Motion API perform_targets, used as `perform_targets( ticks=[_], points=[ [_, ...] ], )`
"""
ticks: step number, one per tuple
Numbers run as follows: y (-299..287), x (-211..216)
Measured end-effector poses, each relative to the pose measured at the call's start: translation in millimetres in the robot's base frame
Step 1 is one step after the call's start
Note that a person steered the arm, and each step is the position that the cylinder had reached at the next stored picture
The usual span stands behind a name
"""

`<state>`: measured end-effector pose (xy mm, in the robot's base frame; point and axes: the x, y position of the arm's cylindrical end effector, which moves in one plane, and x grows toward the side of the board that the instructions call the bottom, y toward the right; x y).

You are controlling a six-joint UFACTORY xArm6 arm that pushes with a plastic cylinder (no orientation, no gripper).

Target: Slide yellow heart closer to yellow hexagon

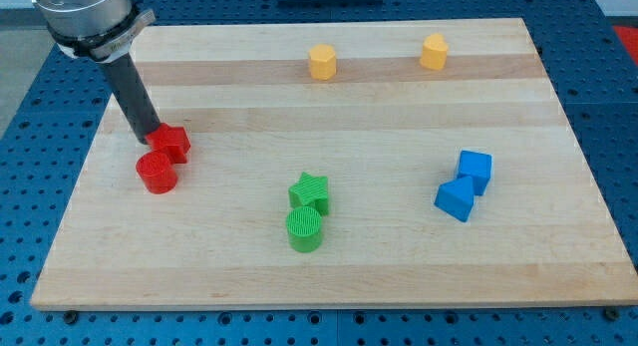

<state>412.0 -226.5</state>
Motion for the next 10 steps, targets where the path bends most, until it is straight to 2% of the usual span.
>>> perform_targets(
  ticks=[1, 2, 4, 5, 6, 7, 8, 9, 10],
  points=[
    [10, -26],
    [57, -40],
    [210, -21],
    [292, -27],
    [355, -54],
    [404, -100],
    [428, -129],
    [427, -139],
    [392, -144]
  ],
)
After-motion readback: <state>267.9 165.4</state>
